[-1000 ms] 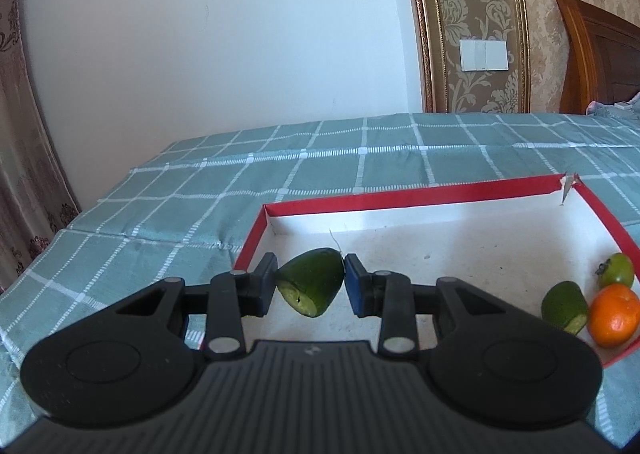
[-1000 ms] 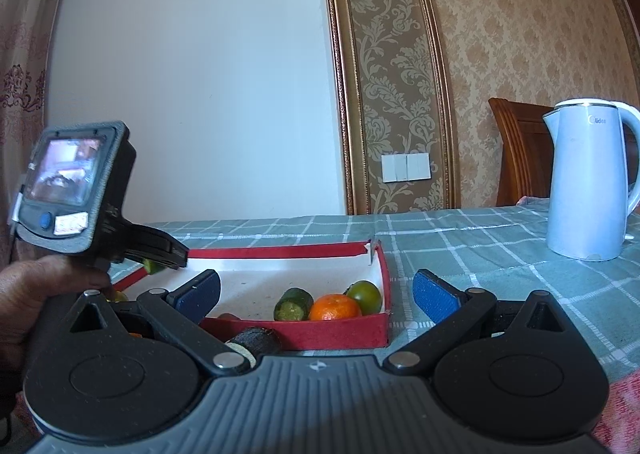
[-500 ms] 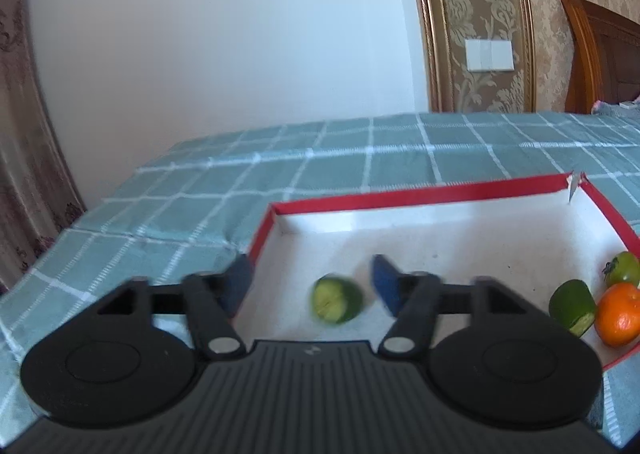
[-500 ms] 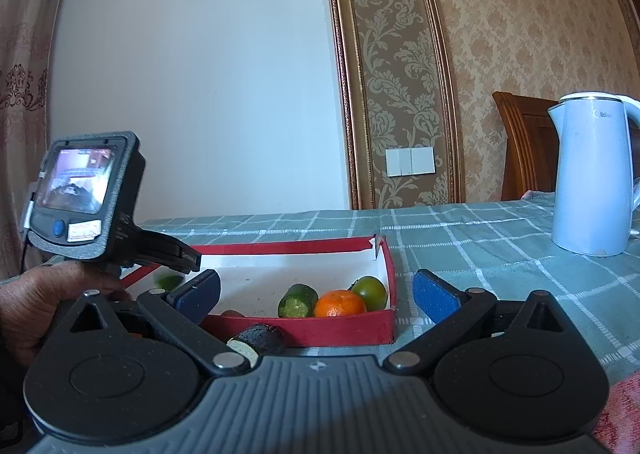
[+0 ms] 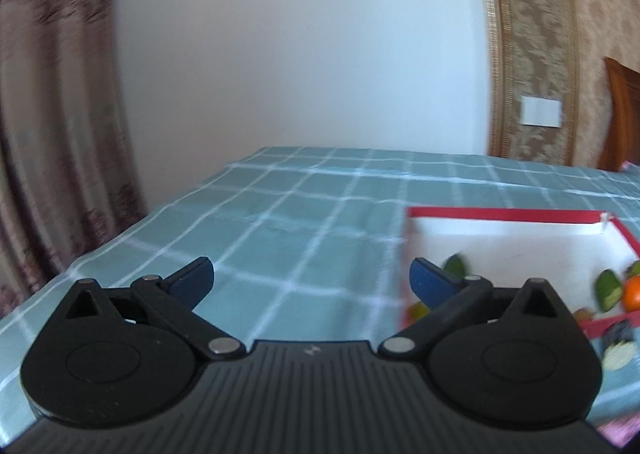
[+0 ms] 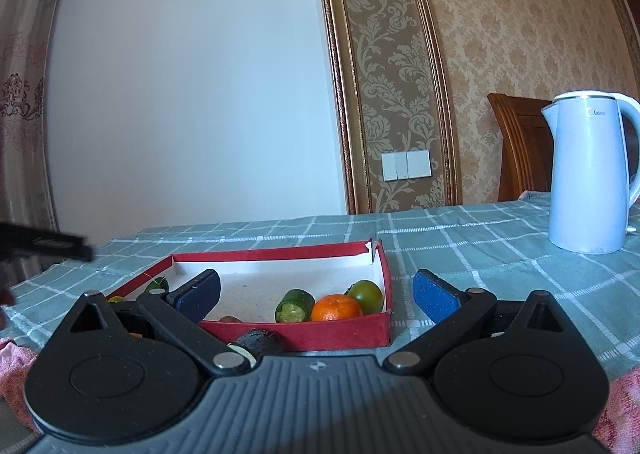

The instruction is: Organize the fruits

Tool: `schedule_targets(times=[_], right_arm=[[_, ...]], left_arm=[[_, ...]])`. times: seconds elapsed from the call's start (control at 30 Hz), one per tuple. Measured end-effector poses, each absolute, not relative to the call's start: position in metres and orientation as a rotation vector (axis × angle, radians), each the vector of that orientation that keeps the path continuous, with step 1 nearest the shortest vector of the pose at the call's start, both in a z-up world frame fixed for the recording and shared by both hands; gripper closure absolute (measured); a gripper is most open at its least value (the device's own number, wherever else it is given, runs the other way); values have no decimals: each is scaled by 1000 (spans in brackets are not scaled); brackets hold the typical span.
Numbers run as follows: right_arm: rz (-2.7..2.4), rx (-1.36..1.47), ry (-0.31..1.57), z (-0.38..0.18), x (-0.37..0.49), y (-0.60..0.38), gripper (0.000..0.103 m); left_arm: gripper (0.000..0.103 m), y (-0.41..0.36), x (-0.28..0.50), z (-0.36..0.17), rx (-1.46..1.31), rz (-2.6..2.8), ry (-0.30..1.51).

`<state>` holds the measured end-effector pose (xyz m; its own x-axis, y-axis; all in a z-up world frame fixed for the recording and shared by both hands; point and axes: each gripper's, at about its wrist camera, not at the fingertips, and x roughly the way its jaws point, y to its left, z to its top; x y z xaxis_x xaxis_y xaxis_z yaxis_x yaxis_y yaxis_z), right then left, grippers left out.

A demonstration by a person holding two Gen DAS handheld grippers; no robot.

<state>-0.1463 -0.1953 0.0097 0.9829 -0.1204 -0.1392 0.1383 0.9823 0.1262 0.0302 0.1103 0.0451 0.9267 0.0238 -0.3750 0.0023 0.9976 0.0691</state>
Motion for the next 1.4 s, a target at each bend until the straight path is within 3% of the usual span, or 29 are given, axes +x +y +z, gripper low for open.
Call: schedule_targets(times=[0.47, 0.87, 1.0, 1.07, 1.17, 1.23, 1.4], right_arm=[[113, -65, 162, 24, -142, -119, 0], [328, -181, 414, 15, -91, -47, 1], [368, -204, 453, 11, -80, -34, 13], [390, -210, 475, 9, -74, -29, 31], [408, -204, 506, 6, -67, -25, 48], [409, -203, 518, 5, -62, -24, 49], [408, -173, 574, -1, -47, -26, 65]], left_arm=[[0, 160, 29, 9, 40, 161, 426], [0, 190, 31, 4, -158, 230, 449], [0, 195, 30, 5, -194, 238, 447], [0, 193, 30, 5, -186, 240, 445], [0, 193, 31, 5, -179, 240, 447], [0, 193, 31, 5, -181, 239, 445], [0, 192, 32, 5, -181, 236, 446]])
